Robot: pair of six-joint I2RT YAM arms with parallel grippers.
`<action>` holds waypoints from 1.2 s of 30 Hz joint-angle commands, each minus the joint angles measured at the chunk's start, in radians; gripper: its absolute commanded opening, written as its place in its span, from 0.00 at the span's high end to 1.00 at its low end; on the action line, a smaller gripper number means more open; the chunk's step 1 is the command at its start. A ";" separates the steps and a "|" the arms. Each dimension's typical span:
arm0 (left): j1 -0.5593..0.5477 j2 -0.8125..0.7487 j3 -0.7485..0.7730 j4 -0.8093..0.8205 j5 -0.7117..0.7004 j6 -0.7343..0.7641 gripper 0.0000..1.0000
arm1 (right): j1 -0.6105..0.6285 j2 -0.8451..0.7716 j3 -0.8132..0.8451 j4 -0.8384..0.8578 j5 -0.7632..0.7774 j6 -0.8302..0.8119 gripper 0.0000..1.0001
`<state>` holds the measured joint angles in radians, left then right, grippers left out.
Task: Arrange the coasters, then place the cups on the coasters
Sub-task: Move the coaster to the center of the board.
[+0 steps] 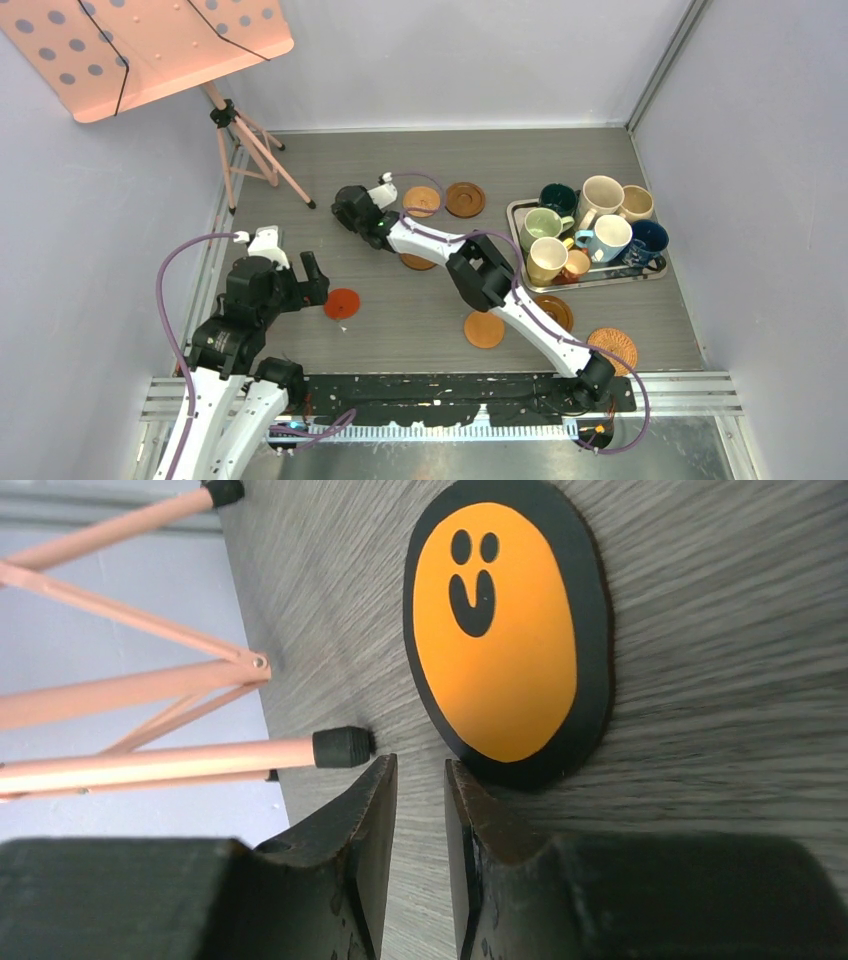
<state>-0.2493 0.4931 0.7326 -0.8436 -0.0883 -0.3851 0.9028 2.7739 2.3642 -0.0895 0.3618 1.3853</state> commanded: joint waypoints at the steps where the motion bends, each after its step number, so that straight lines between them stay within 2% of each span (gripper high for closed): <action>1: -0.004 -0.005 0.011 0.007 -0.019 -0.001 0.00 | -0.018 -0.103 -0.100 -0.039 0.134 0.055 0.68; 9: -0.004 -0.002 0.011 0.007 -0.023 -0.001 0.00 | -0.036 -0.244 -0.281 -0.035 0.306 0.046 0.68; 11: -0.004 -0.002 0.011 0.008 -0.024 -0.001 0.00 | -0.041 -0.259 -0.291 0.028 0.295 -0.048 0.68; 14: -0.004 0.001 0.011 0.007 -0.024 -0.001 0.00 | -0.064 -0.242 -0.238 0.241 0.166 -0.277 0.67; 15: -0.004 0.001 0.012 0.006 -0.025 -0.001 0.00 | -0.069 -0.234 -0.218 0.262 0.101 -0.371 0.65; 17: -0.004 -0.001 0.012 0.006 -0.024 -0.001 0.00 | -0.085 -0.209 -0.167 0.283 0.027 -0.446 0.63; 25: -0.004 0.009 0.011 0.010 -0.008 -0.001 0.00 | -0.193 -0.108 -0.106 0.261 -0.213 -0.423 0.58; 30: -0.004 0.022 0.003 0.023 -0.025 -0.021 0.00 | -0.237 -0.025 0.016 0.205 -0.389 -0.425 0.54; 36: -0.004 0.170 0.000 0.155 0.080 -0.123 0.00 | -0.269 0.035 0.086 0.156 -0.475 -0.420 0.52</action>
<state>-0.2493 0.5613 0.7303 -0.8158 -0.0784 -0.4320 0.6292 2.8033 2.3745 0.0872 -0.0082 0.9798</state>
